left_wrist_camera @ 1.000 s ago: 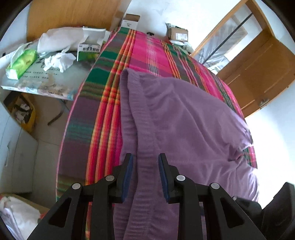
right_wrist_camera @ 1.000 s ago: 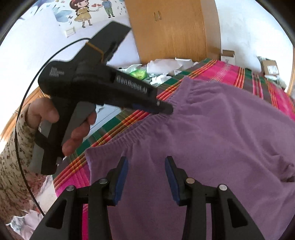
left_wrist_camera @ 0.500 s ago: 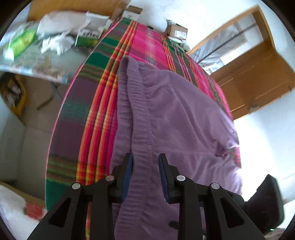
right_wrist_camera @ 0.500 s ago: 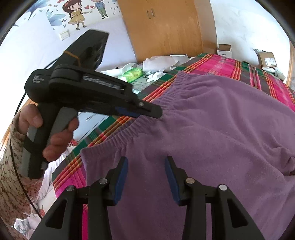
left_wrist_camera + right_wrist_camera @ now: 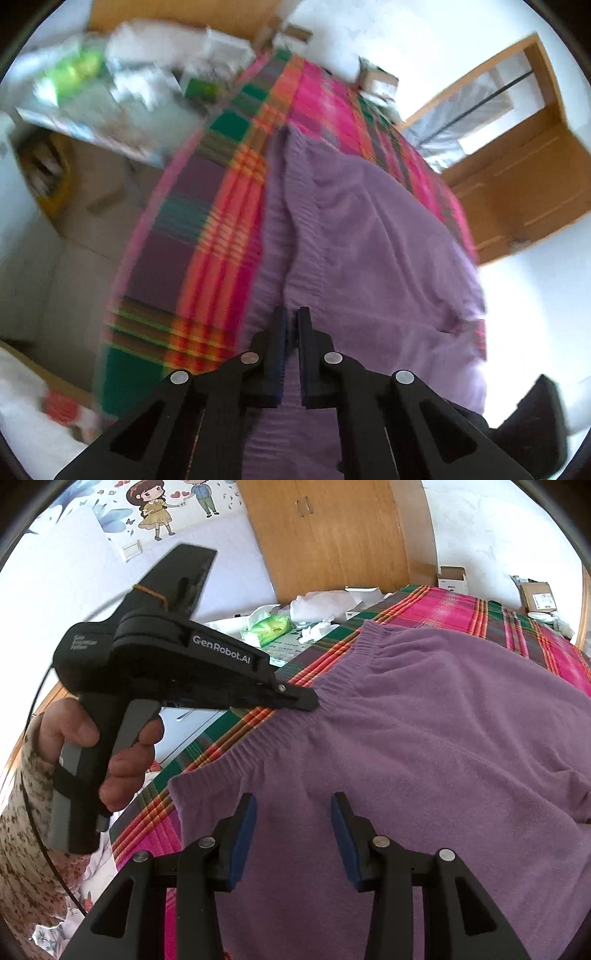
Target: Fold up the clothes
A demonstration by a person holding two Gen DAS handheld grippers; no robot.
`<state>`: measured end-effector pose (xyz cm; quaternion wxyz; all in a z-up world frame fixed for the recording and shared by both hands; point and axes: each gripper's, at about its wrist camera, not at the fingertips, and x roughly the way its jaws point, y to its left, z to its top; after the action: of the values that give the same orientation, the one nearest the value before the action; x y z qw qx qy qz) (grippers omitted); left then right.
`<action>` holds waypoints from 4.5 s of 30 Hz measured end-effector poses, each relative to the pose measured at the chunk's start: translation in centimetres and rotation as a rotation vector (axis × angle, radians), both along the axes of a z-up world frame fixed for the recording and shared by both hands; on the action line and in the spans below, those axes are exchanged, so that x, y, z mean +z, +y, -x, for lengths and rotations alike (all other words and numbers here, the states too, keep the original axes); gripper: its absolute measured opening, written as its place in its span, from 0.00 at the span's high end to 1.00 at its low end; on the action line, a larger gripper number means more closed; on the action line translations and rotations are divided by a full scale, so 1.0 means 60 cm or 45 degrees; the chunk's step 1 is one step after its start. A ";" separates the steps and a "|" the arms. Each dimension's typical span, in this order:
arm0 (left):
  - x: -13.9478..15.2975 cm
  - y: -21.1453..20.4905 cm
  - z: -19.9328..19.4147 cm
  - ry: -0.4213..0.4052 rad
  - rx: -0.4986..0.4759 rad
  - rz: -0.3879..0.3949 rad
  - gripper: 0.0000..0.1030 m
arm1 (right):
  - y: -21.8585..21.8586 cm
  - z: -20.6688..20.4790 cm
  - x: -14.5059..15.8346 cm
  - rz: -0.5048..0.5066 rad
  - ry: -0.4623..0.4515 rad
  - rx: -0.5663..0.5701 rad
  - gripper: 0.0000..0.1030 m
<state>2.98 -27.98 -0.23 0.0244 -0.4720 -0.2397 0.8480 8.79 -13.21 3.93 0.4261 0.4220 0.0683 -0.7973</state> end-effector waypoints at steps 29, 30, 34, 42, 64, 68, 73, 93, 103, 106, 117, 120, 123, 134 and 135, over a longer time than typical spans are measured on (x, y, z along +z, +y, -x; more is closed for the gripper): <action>0.068 0.039 0.130 0.076 -0.099 0.257 0.76 | 0.090 0.186 0.077 -0.116 0.165 -0.135 0.58; 0.070 0.039 0.143 0.078 -0.107 0.262 0.76 | 0.093 0.199 0.080 -0.128 0.175 -0.138 0.58; 0.073 0.037 0.183 0.097 -0.119 0.302 0.76 | 0.106 0.254 0.091 -0.173 0.213 -0.148 0.58; 0.045 0.044 0.249 0.064 -0.155 0.428 0.76 | 0.110 0.354 0.074 -0.227 0.218 -0.130 0.58; 0.001 0.048 0.291 0.055 -0.338 0.451 0.56 | 0.091 0.462 -0.013 -0.277 0.112 -0.005 0.52; -0.001 0.067 0.280 0.072 -0.399 0.522 0.53 | 0.091 0.463 -0.017 -0.268 0.123 0.009 0.51; -0.002 0.067 0.270 0.110 -0.424 0.504 0.52 | 0.094 0.460 -0.019 -0.258 0.151 0.024 0.49; 0.028 0.059 0.250 0.170 -0.381 0.473 0.88 | 0.115 0.428 0.016 -0.211 0.172 -0.016 0.94; 0.064 0.059 0.218 0.230 -0.353 0.449 0.88 | 0.138 0.371 0.060 -0.164 0.217 -0.051 0.95; 0.073 0.063 0.199 0.247 -0.353 0.438 0.88 | 0.145 0.338 0.077 -0.159 0.243 -0.054 0.95; 0.114 0.070 0.116 0.317 -0.345 0.421 0.88 | 0.162 0.221 0.127 -0.151 0.326 -0.052 0.95; 0.123 0.074 0.091 0.339 -0.344 0.415 0.88 | 0.167 0.191 0.138 -0.148 0.344 -0.050 0.95; 0.130 0.079 0.073 0.349 -0.347 0.417 0.88 | 0.176 0.163 0.145 -0.140 0.351 -0.052 0.95; 0.121 0.090 0.000 0.349 -0.362 0.385 0.88 | 0.196 0.075 0.144 -0.135 0.357 -0.043 0.95; 0.117 0.090 -0.005 0.344 -0.363 0.383 0.88 | 0.196 0.067 0.142 -0.137 0.357 -0.040 0.95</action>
<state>3.29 -22.58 6.81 0.1052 -0.3816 -0.0361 0.9176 4.78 -1.48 12.46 0.3768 0.3300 0.1633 -0.8500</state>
